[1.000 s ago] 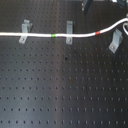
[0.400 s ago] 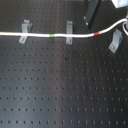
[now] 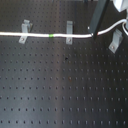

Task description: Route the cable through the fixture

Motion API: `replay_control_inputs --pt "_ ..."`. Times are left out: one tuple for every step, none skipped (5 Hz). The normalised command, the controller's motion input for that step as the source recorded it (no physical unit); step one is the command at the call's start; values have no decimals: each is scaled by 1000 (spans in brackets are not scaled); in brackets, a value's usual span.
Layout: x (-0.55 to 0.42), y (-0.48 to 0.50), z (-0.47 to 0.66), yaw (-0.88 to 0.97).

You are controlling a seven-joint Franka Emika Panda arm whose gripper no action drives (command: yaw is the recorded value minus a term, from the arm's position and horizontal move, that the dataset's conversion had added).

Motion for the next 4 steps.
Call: replay_control_inputs --pt "-111 427 -2 91" --pt "-31 -15 0 0" --pt "-280 -80 25 -134" --pt "-46 -23 0 -86"
